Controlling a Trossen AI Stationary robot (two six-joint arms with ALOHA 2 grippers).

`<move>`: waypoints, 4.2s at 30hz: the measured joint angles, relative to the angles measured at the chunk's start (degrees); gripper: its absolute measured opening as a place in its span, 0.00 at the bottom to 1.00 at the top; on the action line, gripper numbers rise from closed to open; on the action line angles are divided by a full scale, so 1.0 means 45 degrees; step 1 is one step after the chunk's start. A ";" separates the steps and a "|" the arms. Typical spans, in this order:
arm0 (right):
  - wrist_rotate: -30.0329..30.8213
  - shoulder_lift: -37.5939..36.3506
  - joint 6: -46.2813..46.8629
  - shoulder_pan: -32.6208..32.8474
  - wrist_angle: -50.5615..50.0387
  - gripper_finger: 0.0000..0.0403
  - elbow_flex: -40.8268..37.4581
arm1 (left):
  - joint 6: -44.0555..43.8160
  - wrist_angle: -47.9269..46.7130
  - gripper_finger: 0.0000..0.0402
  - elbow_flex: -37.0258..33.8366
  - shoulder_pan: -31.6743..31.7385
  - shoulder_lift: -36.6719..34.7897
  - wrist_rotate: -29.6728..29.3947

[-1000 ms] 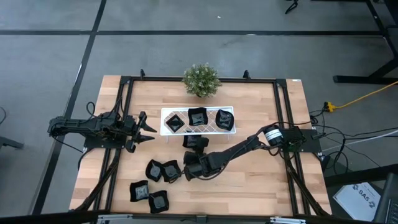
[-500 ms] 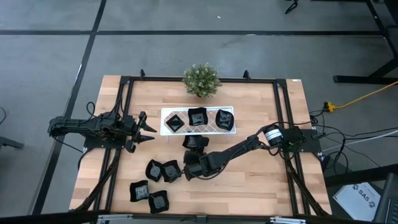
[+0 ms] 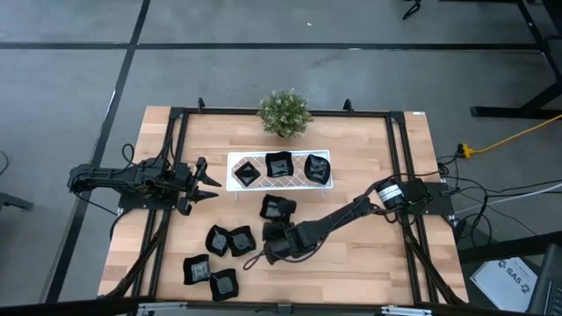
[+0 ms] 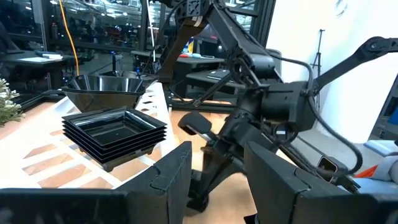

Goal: Pick & Place Mini shaped plates
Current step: Stack the black distorted square plate on top of the black distorted square plate on the shelf, then stack the black leaf-shaped plate on top of the black leaf-shaped plate on the shelf

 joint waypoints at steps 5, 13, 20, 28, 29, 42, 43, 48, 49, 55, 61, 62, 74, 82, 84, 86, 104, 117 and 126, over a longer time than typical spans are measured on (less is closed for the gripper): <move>-0.0806 -0.0398 0.0307 0.0156 -0.0702 0.01 0.0003 | 0.0000 -0.0008 0.36 0.0000 -0.0001 0.0002 -0.0004; -0.1595 -0.0903 -0.0017 0.0539 -0.0654 0.00 0.0000 | 0.0001 0.0006 0.36 -0.0004 -0.0001 0.0007 -0.0004; -0.2800 -0.1430 -0.1327 0.0914 -0.0724 0.00 0.0005 | 0.0001 -0.0003 0.36 -0.0001 -0.0001 0.0012 -0.0001; -0.3365 -0.2702 -0.2376 0.1184 -0.1532 0.00 0.0000 | 0.0001 0.0001 0.36 -0.0002 0.0000 0.0012 0.0000; -0.3354 -0.2863 -0.2401 0.1183 -0.1676 0.00 0.0000 | -0.0002 0.0001 0.36 -0.0004 -0.0003 0.0012 0.0001; -0.3278 -0.4694 -0.4192 0.1222 -0.2279 0.00 0.0000 | 0.0001 0.0001 0.36 -0.0003 0.0000 0.0012 0.0000; -0.3273 -0.4842 -0.4416 0.1222 -0.2284 0.00 0.0000 | 0.0000 0.0001 0.36 -0.0003 -0.0005 0.0012 0.0000; -0.3125 -0.5714 -0.5456 0.1080 -0.2283 0.00 0.0000 | 0.0000 0.0001 0.36 -0.0003 0.0000 0.0012 0.0000; -0.2999 -0.5896 -0.5562 0.1006 -0.2276 0.00 0.0000 | -0.0001 0.0001 0.36 -0.0002 -0.0003 0.0012 0.0001; -0.2530 -0.6560 -0.6575 0.0338 -0.2151 0.00 0.0000 | 0.0001 0.0001 0.36 -0.0004 -0.0005 0.0012 -0.0001; -0.2590 -0.6632 -0.8506 -0.0617 -0.2041 0.00 0.0000 | 0.0001 -0.0002 0.36 -0.0002 0.0000 0.0012 0.0001; -0.2582 -0.6632 -0.8727 -0.0811 -0.2044 0.00 0.0000 | -0.0002 0.0001 0.36 -0.0004 -0.0002 0.0012 -0.0002; -0.2896 -0.6632 -0.7033 -0.3066 -0.2431 0.00 0.0001 | 0.0001 0.0000 0.36 -0.0002 -0.0002 0.0012 0.0000; -0.4054 -0.6632 -0.6231 -0.3543 -0.2415 0.00 0.0001 | 0.0001 0.0001 0.36 -0.0001 -0.0003 0.0012 -0.0004; -0.4045 -0.6632 -0.6147 -0.3591 -0.2414 0.01 0.0000 | 0.0001 0.0001 0.36 -0.0003 -0.0005 0.0012 -0.0003; -0.4050 -0.6632 -0.6126 -0.3653 -0.2414 0.01 0.0000 | 0.0001 0.0001 0.36 0.0001 0.0000 0.0012 0.0001; -0.4496 -0.6413 -0.5717 -0.3970 -0.1911 0.01 -0.0748 | 0.0001 0.0001 0.36 -0.0001 -0.0001 0.0009 0.0001; -0.4450 -0.6413 -0.5617 -0.3970 -0.1850 0.22 -0.0753 | -0.0004 0.0001 0.36 0.0001 0.0000 0.0012 0.0001; -0.4463 -0.6413 -0.5637 -0.3740 -0.2094 0.33 -0.0425 | 0.0001 0.0001 0.36 0.0001 -0.0004 0.0008 0.0000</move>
